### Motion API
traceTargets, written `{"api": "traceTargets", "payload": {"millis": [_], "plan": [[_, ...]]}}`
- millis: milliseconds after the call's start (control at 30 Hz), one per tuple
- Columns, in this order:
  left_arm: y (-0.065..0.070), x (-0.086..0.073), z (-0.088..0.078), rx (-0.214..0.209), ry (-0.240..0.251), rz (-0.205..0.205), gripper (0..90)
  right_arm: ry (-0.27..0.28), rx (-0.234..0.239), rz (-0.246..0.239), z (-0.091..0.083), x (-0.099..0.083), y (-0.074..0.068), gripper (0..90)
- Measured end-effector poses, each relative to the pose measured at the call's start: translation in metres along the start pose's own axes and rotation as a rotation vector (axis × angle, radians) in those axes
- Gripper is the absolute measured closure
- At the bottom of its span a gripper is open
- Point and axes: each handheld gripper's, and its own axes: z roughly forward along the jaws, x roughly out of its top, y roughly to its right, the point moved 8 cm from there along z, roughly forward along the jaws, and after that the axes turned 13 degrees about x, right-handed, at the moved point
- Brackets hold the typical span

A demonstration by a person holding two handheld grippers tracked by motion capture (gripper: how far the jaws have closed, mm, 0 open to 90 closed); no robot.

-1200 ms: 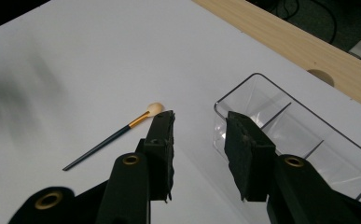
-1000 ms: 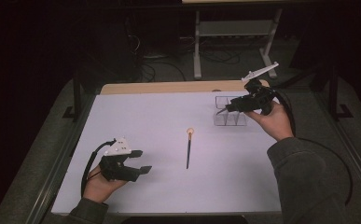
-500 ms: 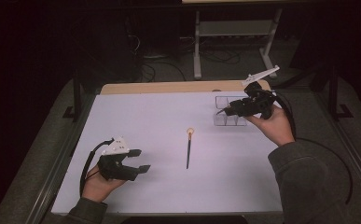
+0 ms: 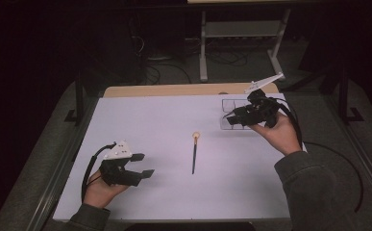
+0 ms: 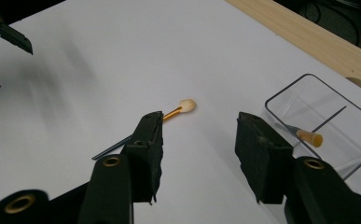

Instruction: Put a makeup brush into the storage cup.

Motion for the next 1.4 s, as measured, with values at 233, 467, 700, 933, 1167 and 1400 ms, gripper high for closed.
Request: {"api": "traceTargets", "payload": {"millis": [233, 467, 700, 933, 1167, 1400], "plan": [[-0.002, -0.001, 0.000, 0.012, 0.001, -0.004, 31.3, 0.002, 0.004, 0.002, 0.003, -0.003, -0.005, 47.5], [-0.003, -0.001, 0.000, 0.013, -0.001, -0.005, 30.9, 0.004, -0.002, 0.003, 0.005, -0.005, -0.007, 46.6], [-0.004, -0.002, -0.002, 0.016, 0.002, -0.010, 30.8, -0.021, 0.009, 0.002, 0.012, -0.012, -0.009, 46.1], [-0.006, -0.002, -0.003, 0.020, 0.001, -0.011, 30.8, -0.029, 0.022, 0.002, 0.020, -0.016, -0.010, 45.6], [-0.007, -0.003, -0.003, 0.018, 0.001, -0.014, 30.5, -0.033, 0.028, 0.015, 0.024, -0.020, -0.013, 44.9], [-0.005, -0.003, -0.002, 0.016, -0.003, -0.013, 30.4, -0.046, 0.032, 0.017, 0.028, -0.020, -0.017, 44.1]]}}
